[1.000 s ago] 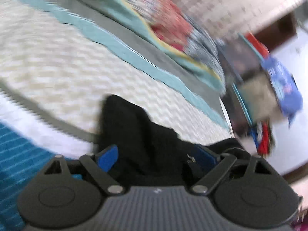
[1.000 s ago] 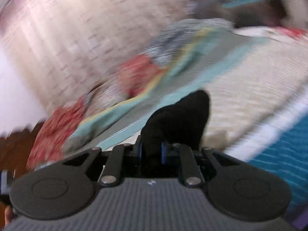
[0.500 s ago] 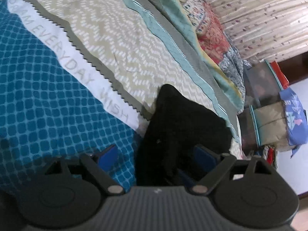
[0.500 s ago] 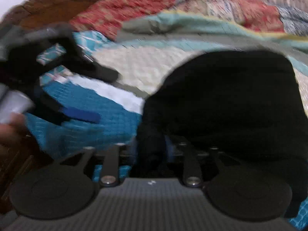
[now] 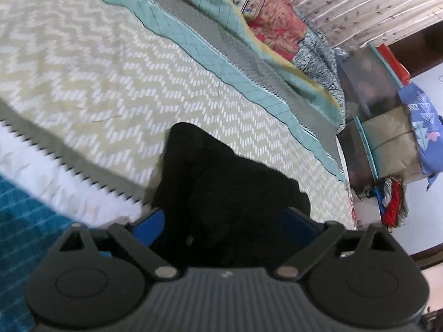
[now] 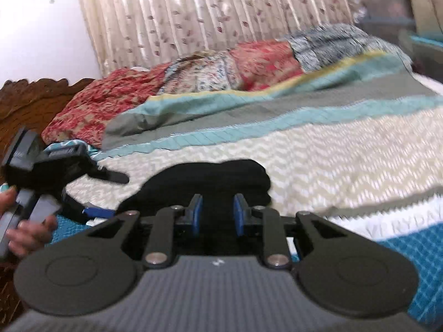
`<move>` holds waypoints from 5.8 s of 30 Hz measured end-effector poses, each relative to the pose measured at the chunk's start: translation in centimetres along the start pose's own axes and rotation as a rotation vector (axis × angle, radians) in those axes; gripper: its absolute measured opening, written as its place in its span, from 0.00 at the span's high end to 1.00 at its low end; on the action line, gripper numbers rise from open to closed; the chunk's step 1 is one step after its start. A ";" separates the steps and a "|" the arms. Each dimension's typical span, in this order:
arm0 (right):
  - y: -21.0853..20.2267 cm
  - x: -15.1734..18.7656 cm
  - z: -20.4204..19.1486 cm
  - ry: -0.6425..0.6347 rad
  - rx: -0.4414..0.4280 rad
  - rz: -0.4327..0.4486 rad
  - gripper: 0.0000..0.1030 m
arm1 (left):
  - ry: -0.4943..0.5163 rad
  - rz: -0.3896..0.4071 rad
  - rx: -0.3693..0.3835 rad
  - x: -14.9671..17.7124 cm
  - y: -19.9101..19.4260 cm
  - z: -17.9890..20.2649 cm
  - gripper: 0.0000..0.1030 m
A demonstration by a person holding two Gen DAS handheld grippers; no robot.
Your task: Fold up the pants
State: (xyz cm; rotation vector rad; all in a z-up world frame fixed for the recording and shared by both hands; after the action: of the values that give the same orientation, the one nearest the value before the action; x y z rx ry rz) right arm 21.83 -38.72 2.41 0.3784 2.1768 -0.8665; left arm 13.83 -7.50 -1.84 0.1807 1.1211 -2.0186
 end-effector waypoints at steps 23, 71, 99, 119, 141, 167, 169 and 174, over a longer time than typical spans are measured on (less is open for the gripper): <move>6.7 4.7 -7.3 -0.082 -0.241 -0.234 0.75 | 0.096 0.007 -0.108 1.0 0.1 0.8 0.64; 20.6 -11.4 -0.7 0.051 -0.167 0.019 0.49 | 0.247 0.140 -0.174 -14.2 9.5 2.6 0.43; 7.5 0.3 -1.8 0.201 0.143 0.001 0.05 | 0.376 0.191 -0.640 1.4 -3.9 6.8 0.06; -2.9 5.0 -6.1 0.201 0.141 0.086 0.00 | 0.488 0.275 -0.706 11.0 -12.7 12.9 0.00; -4.4 8.3 -5.6 0.224 0.162 0.019 0.00 | 0.499 0.263 -0.726 15.9 -13.8 13.7 0.00; -4.3 9.6 -5.7 0.219 0.203 -0.011 0.00 | 0.471 0.155 -0.795 18.6 -13.7 12.1 0.00; -4.2 9.6 -5.7 0.220 0.202 -0.016 0.00 | 0.469 0.143 -0.791 18.5 -13.6 11.9 0.00; -4.1 9.7 -5.7 0.218 0.197 -0.020 0.00 | 0.477 0.126 -0.782 18.5 -13.3 11.8 0.00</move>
State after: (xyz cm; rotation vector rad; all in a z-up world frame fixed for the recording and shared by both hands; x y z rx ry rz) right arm 10.18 -37.83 -0.01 0.5721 2.3020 -1.0994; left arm -5.06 -23.46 5.17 0.3221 2.0532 -1.3230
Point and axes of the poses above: each gripper's, at about its wrist camera, not at the fingertips, and y roughly the way its jaws point, z to its right, x to its underside, the point moved 3 cm from there along y, roughly the way its jaws point, and after that the axes turned 13 degrees about y, right-handed, at the moved point
